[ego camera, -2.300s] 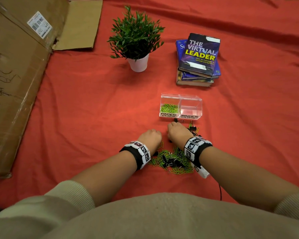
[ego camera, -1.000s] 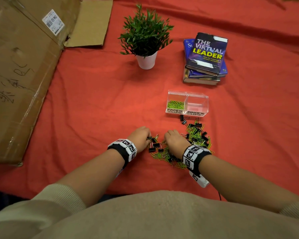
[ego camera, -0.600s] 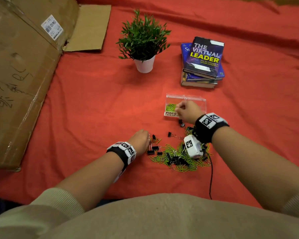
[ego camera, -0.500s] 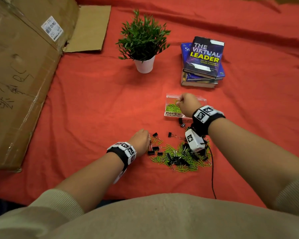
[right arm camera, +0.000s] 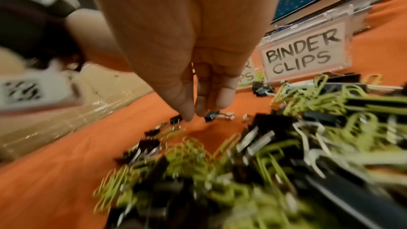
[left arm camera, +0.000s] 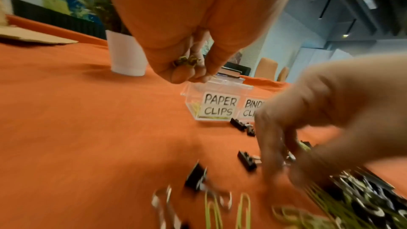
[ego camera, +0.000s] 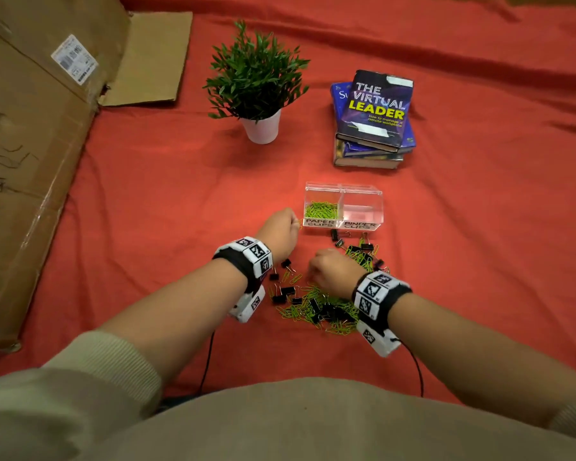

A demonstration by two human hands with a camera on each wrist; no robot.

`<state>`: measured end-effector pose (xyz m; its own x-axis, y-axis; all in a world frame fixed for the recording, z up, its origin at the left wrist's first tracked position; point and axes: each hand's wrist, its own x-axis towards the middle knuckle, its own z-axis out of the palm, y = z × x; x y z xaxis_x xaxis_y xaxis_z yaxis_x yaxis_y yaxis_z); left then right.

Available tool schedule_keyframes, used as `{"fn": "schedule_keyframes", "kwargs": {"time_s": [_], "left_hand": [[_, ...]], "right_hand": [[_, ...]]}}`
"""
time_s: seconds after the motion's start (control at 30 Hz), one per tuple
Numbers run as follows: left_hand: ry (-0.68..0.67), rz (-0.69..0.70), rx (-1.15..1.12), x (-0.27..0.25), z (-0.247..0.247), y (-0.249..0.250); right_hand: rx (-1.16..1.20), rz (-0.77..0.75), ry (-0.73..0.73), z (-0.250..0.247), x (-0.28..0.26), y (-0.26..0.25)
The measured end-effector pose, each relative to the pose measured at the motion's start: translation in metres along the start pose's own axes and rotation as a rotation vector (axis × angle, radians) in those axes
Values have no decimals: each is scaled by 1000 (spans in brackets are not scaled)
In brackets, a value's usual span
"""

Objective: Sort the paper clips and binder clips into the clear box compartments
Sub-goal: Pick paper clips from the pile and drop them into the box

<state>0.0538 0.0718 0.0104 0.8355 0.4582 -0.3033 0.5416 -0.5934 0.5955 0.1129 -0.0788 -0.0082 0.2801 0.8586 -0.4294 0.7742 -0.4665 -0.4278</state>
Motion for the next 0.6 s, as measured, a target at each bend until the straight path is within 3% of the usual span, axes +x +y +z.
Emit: {"fn": "schedule_keyframes", "kwargs": {"time_s": [0.13, 0.37, 0.5, 0.6], "left_hand": [[-28, 101, 118, 39, -2, 32], [-136, 171, 356, 76, 10, 59], [-112, 225, 255, 69, 7, 57], [15, 263, 141, 48, -2, 47]], "right_hand": [[-74, 55, -38, 20, -16, 6], [-141, 46, 35, 31, -20, 7], [-130, 78, 26, 29, -17, 5], [-104, 99, 11, 27, -14, 6]]}}
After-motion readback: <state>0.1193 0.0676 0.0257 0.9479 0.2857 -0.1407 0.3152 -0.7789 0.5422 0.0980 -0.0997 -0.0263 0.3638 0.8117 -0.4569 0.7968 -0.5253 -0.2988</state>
